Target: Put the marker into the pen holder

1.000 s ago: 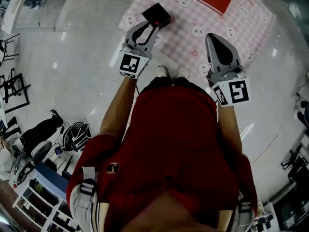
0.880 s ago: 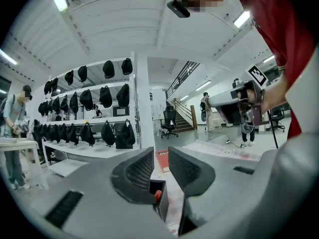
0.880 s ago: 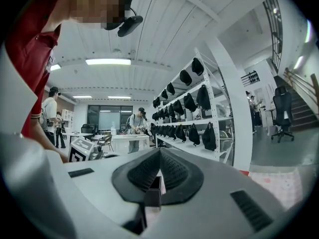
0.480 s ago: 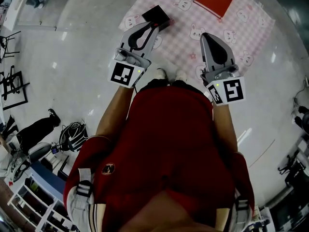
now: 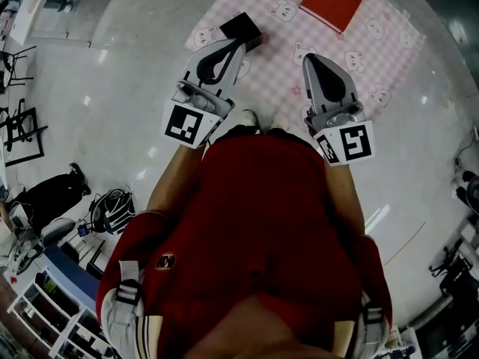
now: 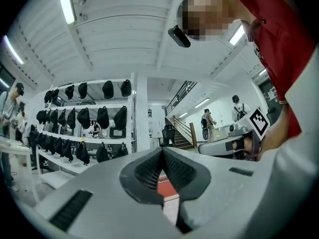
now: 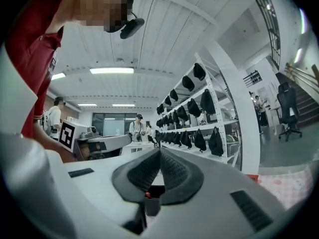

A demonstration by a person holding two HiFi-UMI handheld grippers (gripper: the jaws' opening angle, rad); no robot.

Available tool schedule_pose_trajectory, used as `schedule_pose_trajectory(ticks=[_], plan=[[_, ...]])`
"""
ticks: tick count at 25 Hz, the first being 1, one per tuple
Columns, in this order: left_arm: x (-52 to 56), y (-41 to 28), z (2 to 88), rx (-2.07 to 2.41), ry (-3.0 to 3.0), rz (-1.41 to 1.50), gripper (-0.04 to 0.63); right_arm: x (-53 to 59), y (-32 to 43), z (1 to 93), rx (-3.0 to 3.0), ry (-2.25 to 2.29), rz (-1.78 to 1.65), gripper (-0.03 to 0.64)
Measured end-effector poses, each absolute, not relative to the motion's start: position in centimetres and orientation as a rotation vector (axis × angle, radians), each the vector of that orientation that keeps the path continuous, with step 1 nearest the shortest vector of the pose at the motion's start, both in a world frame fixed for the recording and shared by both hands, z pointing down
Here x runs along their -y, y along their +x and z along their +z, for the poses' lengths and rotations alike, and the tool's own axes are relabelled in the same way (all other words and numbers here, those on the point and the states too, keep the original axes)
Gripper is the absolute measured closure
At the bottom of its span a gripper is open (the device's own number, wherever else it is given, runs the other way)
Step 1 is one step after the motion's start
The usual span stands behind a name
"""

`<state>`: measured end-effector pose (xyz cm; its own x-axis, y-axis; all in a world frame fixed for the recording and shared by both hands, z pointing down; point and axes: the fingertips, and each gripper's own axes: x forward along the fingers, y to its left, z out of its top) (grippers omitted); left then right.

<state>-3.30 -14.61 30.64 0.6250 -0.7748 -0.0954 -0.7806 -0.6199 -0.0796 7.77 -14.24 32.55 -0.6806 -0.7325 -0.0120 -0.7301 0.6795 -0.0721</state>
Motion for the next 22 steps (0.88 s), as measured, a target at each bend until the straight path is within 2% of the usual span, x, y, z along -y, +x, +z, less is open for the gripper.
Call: schedule_pose_trajectory(ticks=[22], plan=[[14.1,-1.6,29.4,-1.312,-2.727,0.051,0.589,13.7,6.7,31.9,-2.859,-1.106,-0.078,0.618]])
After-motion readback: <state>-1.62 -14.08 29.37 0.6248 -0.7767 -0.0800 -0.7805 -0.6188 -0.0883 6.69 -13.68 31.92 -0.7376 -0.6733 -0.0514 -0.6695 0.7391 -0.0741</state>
